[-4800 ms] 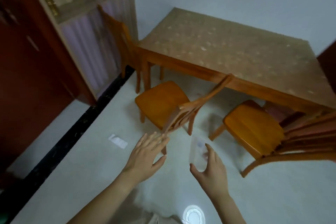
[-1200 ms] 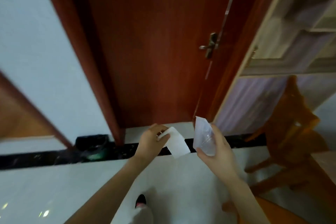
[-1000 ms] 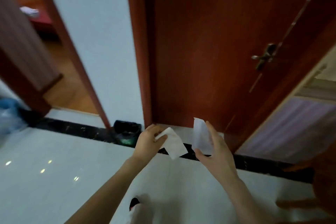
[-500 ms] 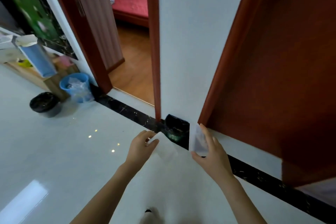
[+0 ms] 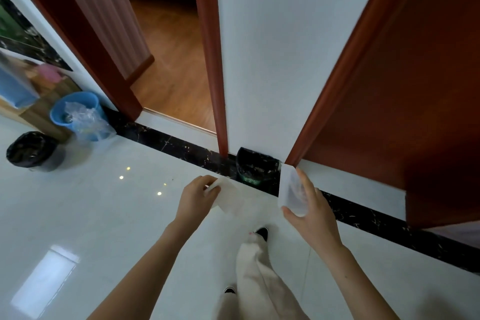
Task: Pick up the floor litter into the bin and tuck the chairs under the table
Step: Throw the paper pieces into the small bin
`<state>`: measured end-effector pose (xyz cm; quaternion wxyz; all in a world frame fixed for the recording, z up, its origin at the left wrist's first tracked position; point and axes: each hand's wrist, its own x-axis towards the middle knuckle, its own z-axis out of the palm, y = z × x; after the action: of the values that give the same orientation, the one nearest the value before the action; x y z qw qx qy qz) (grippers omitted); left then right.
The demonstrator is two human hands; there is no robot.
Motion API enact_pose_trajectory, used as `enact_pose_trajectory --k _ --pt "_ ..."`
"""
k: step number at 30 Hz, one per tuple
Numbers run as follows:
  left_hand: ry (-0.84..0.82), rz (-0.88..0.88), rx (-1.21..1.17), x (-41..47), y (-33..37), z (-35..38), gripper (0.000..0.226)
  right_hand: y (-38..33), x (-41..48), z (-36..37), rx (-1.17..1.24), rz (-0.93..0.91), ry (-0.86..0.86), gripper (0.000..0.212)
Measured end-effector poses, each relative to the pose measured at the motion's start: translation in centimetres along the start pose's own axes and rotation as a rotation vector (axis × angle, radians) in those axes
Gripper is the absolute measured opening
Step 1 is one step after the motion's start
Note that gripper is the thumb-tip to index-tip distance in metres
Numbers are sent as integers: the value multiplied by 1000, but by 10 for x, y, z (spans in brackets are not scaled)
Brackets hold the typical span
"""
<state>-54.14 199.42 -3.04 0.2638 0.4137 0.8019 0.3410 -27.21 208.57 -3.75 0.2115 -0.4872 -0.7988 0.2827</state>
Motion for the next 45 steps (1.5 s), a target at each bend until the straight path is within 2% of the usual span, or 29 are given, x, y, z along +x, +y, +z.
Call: enact_pose_trajectory --k 8,12,19,25,34,41,45 --pt "-44 -132 -63 134 2 45 14 43 129 36 14 69 -29 95" --pt "-123 -170 -65 194 -2 73 16 66 184 56 -14 86 -51 96" --pt "-227 -234 -52 285 -46 132 17 118 251 111 -16 156 -73 96" --pt "-347 -149 -25 358 -134 224 16 196 278 205 -34 201 -29 96" --pt "-398 28 24 440 -287 370 20 329 299 373 -59 171 -68 96" --pt "-386 -50 -86 462 -321 406 39 363 306 412 -48 235 -61 95" --pt "-351 45 -11 457 -318 392 35 354 308 406 -54 249 -87 94"
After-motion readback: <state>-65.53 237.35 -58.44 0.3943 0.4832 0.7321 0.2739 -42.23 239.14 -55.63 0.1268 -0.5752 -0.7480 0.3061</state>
